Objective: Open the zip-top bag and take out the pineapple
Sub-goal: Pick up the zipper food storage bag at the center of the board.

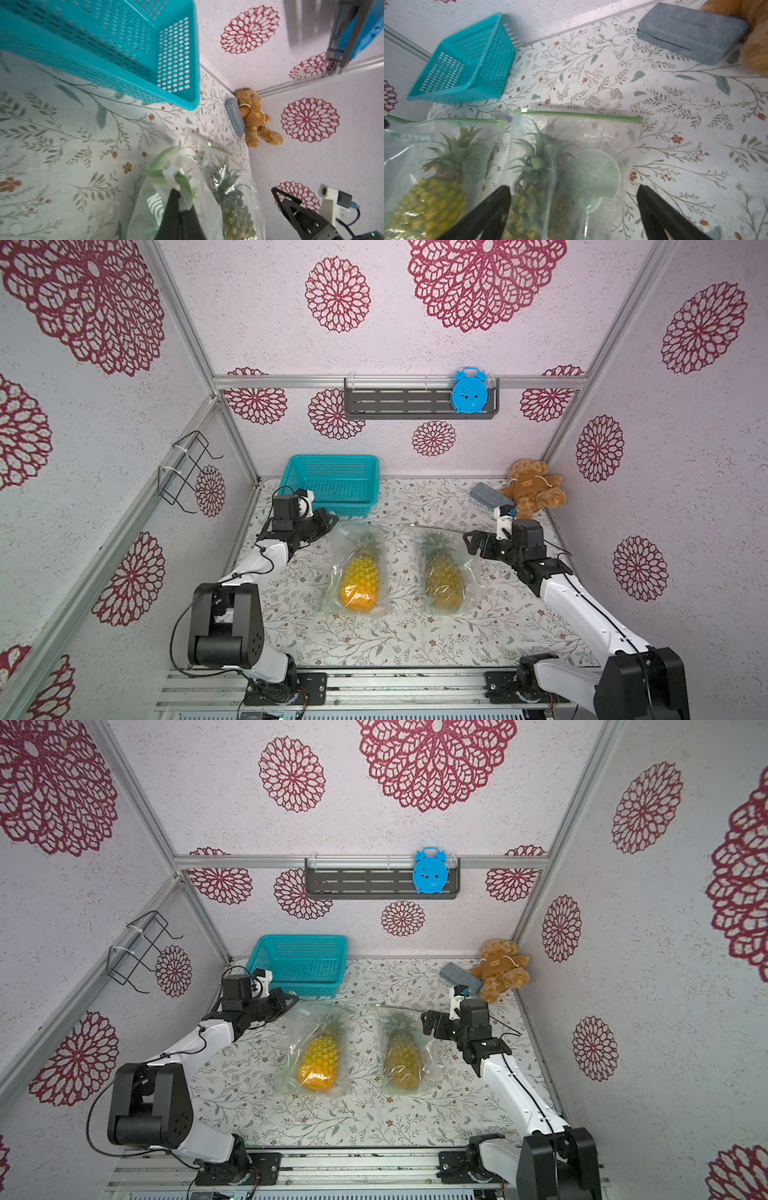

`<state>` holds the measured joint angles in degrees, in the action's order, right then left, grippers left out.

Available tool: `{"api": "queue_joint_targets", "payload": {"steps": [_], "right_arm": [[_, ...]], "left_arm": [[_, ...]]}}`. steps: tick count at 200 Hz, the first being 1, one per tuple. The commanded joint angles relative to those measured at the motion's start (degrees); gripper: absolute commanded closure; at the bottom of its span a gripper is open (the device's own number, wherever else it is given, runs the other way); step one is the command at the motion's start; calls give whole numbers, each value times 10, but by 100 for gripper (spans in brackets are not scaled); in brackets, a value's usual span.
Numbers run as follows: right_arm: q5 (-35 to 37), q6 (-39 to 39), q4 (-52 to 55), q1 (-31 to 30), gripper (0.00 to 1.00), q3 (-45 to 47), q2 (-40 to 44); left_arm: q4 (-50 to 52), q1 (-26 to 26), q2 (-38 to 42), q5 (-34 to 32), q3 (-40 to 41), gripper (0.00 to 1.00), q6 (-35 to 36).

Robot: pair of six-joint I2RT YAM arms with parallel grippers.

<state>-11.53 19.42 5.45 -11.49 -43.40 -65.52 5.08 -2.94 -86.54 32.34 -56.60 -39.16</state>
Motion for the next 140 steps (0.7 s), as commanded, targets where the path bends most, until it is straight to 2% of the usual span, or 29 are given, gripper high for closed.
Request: {"api": "queue_joint_targets", "payload": {"steps": [1,30,64,113,140], "right_arm": [[-11,10,-25,-19,1,-38,13],[6,2,-21,-43,1,-78,-1],[2,-17,-12,-66,1,-141,-39],[-52,-38,-56,-78,2,-184,-82],[-82,-84,-95,-80,2,-179,-79]], "left_arm": [[39,-24,33,-11,-28,100,30],[56,-64,54,-10,-70,100,51],[77,-103,40,0,-134,100,79],[135,-151,-10,18,-245,100,118],[168,-169,-19,20,-289,100,140]]}}
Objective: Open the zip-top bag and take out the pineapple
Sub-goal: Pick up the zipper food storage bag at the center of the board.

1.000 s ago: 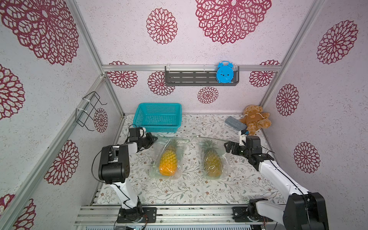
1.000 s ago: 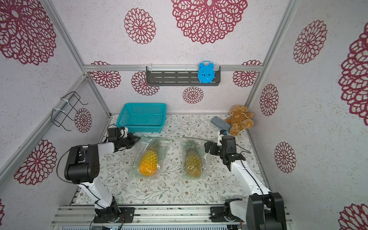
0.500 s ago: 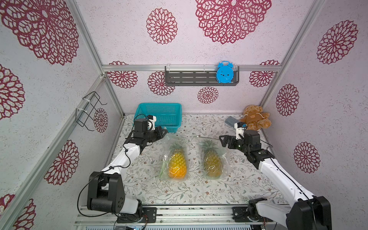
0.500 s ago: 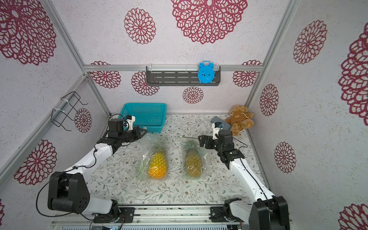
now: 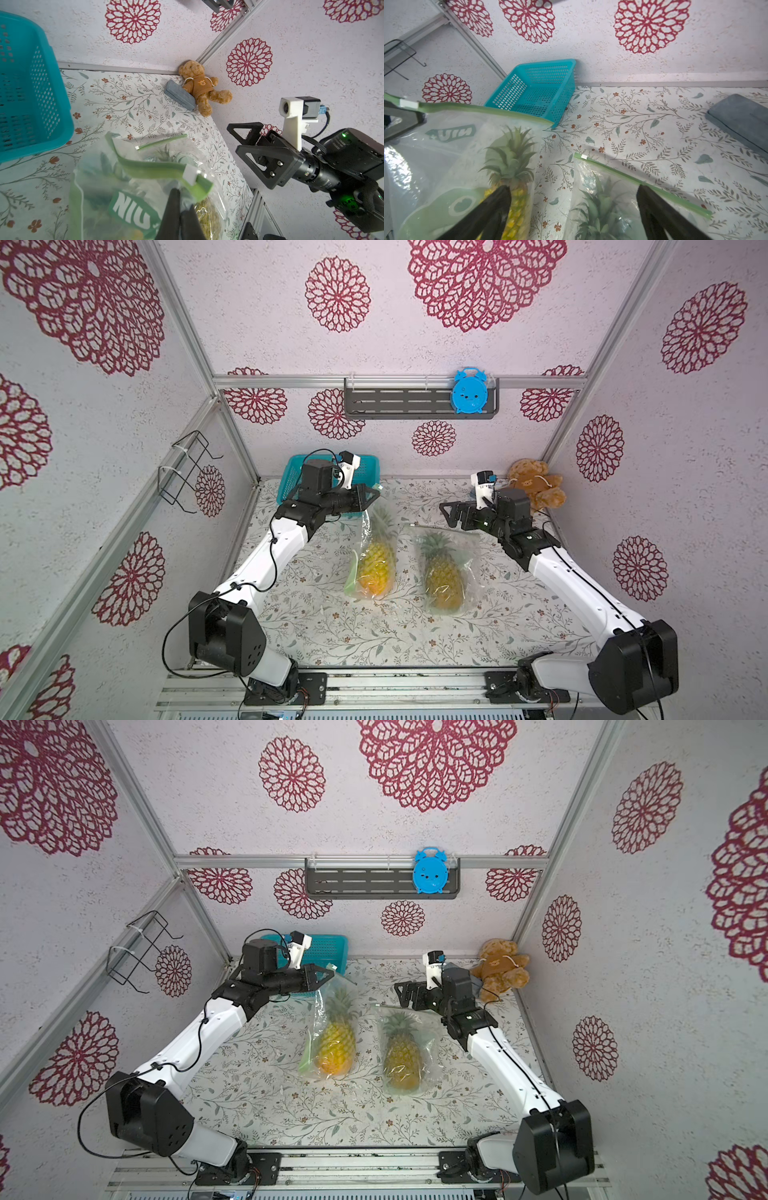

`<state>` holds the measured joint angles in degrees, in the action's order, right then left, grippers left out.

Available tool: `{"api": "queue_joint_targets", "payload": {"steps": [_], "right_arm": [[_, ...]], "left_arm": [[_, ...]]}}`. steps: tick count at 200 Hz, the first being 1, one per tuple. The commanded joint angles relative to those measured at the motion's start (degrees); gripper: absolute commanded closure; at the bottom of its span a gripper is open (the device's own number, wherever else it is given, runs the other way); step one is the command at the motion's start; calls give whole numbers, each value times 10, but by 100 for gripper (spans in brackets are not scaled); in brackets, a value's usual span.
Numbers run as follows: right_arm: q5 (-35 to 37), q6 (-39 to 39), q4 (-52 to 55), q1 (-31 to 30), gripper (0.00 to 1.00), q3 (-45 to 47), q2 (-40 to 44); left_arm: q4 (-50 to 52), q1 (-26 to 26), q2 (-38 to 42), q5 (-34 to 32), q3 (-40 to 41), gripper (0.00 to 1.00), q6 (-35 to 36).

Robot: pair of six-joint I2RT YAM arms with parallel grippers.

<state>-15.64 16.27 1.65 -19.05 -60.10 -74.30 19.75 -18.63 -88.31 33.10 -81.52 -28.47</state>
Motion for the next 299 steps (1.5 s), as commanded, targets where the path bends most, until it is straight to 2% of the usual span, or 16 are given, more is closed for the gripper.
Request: {"api": "queue_joint_targets", "payload": {"steps": [1,17,46,63,84,101,141,193,219,265,299], "right_arm": [[-42,-55,-58,-5,2,-11,9],[-63,-87,-73,-5,2,-6,13],[-150,-167,-44,-5,4,-27,-2],[-211,-208,-17,-5,11,-52,-26],[-250,-235,4,-7,20,-83,-60],[-266,-248,9,-9,25,-102,-83],[-273,-268,-3,-8,25,-117,-111],[-320,-319,24,-5,37,-141,-139],[-338,-322,37,2,40,-160,-161],[-398,-340,64,14,41,-183,-196],[-477,-345,96,15,44,-207,-224]], "left_arm": [[22,-12,-1,13,-40,100,33],[35,-16,5,15,-45,100,42],[47,-22,35,36,-24,100,69],[50,-23,57,59,-2,100,89],[51,-23,79,81,19,100,110],[52,-24,84,102,21,100,120],[62,-34,49,125,-26,100,133],[114,-50,15,158,-83,100,180],[122,-52,15,160,-87,100,187],[133,-53,25,164,-84,100,198],[131,-53,29,164,-80,100,200]]}}
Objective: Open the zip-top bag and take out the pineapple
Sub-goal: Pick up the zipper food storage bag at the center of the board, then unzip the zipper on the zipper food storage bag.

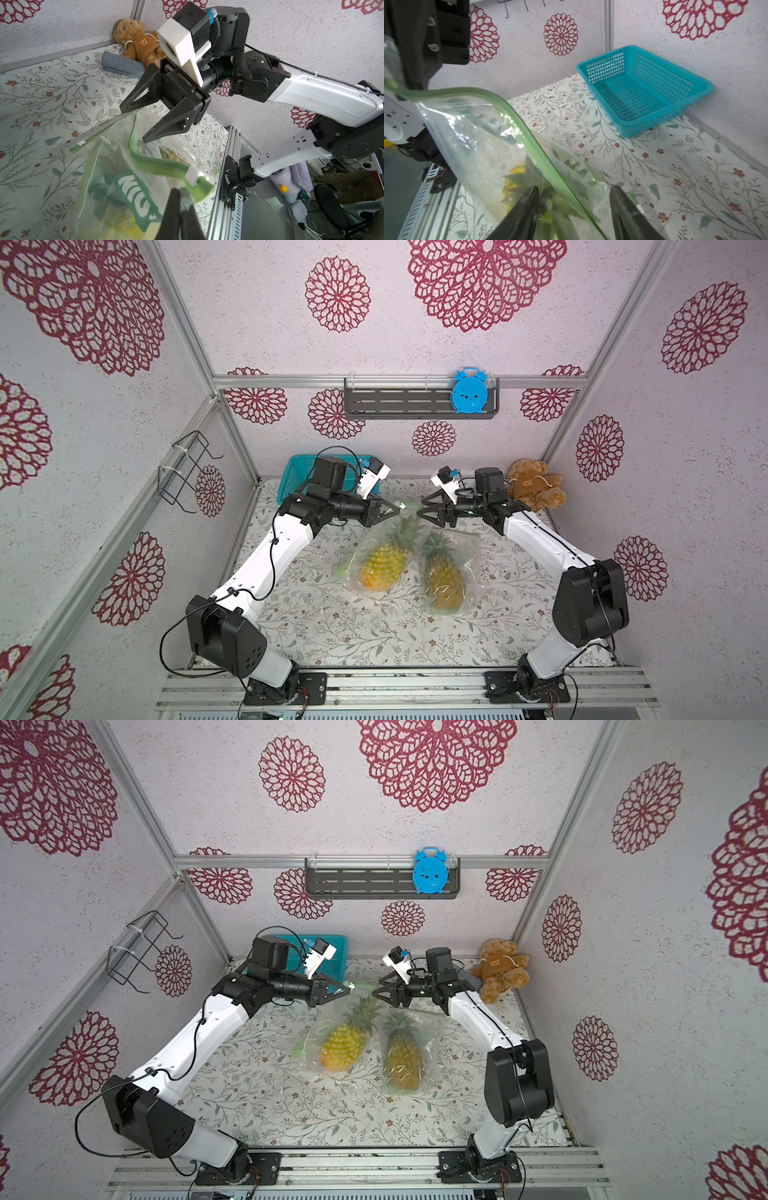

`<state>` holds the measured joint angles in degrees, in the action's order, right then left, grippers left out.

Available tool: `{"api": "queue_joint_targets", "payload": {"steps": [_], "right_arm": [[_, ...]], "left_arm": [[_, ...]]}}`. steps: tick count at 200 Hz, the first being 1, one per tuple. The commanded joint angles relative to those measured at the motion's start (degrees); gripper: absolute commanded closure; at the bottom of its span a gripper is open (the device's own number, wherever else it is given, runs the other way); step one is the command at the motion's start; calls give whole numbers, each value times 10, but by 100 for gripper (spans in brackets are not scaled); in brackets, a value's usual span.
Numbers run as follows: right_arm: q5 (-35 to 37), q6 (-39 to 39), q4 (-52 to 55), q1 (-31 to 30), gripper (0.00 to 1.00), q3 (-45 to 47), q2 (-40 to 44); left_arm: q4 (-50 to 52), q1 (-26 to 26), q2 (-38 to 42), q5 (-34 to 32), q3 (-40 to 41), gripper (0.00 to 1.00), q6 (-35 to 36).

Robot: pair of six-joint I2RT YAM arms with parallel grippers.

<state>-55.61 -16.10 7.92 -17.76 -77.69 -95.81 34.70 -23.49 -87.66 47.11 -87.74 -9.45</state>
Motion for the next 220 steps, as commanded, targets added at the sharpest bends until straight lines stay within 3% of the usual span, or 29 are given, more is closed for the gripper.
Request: {"api": "queue_joint_targets", "payload": {"steps": [1,18,40,66,110,163,199,220], "right_arm": [[-79,-22,35,2,44,-32,-10],[-80,-22,45,2,57,-41,-21],[-63,-11,39,1,82,-46,-17],[-7,6,13,1,100,-37,16],[94,7,7,-15,100,-28,88],[194,-39,98,-61,100,-69,110],[226,-51,133,-91,100,-75,104],[226,-39,124,-99,100,-63,100]], "left_arm": [[-18,-4,22,25,-18,100,10],[-19,-4,24,25,-17,100,10],[-21,-4,30,10,-10,100,10],[-32,-4,44,-29,10,100,1],[-102,9,85,-115,89,100,-53],[-266,35,158,-187,234,100,-145],[-342,45,190,-204,304,100,-170],[-377,58,206,-194,338,94,-189]]}}
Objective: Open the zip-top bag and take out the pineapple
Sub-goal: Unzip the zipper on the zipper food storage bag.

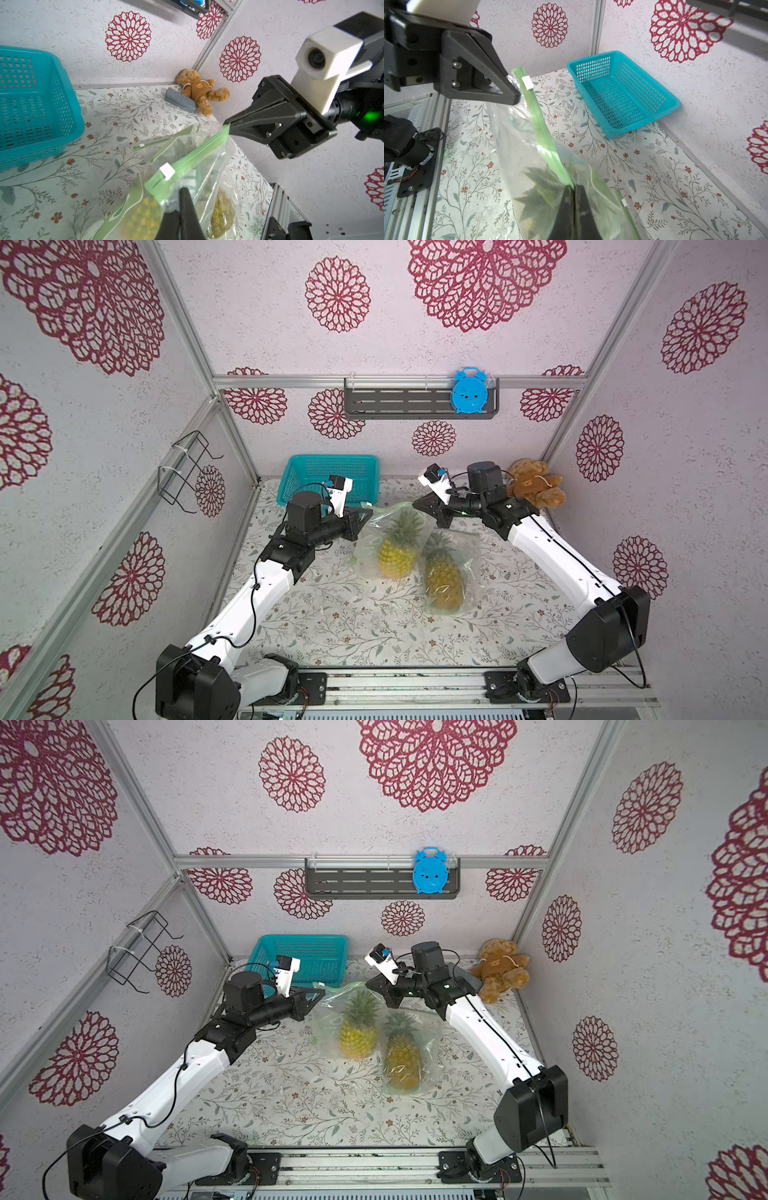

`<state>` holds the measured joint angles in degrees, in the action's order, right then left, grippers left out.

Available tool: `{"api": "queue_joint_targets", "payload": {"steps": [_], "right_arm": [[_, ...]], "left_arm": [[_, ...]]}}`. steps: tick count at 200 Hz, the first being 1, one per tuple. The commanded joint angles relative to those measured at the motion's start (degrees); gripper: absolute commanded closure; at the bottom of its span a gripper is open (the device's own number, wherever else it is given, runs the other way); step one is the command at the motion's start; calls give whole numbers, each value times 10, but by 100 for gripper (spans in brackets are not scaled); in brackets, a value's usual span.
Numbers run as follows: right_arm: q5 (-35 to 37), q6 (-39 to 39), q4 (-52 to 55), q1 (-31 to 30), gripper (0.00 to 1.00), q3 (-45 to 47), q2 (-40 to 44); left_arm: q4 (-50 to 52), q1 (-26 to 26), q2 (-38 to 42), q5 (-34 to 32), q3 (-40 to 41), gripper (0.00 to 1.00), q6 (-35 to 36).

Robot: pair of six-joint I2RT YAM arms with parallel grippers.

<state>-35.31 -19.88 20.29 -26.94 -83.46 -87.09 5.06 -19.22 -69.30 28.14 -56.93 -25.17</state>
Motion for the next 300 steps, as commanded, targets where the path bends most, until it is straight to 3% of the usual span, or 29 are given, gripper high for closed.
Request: {"api": "queue_joint_targets", "payload": {"steps": [1,52,96,131,228,248,285,300], "right_arm": [[23,-1,-1,-8,100,-5,13],[-6,56,-44,-16,100,-9,0],[-19,70,-43,-27,100,-35,-26],[-24,71,-39,-31,100,-44,-34],[-26,66,-24,-32,100,-61,-45],[-30,67,-22,-32,100,-66,-48],[-35,67,-19,-34,100,-73,-51],[-42,66,-25,-37,93,-76,-49]], "left_arm": [[-82,17,23,-4,31,93,-33],[-122,68,50,57,77,73,-60],[-136,93,62,109,88,52,-40],[-120,101,53,123,70,51,-6],[-82,114,19,156,45,61,34],[-79,114,19,155,45,71,37],[-70,114,17,150,40,100,43],[-62,114,16,156,35,100,46]]}}
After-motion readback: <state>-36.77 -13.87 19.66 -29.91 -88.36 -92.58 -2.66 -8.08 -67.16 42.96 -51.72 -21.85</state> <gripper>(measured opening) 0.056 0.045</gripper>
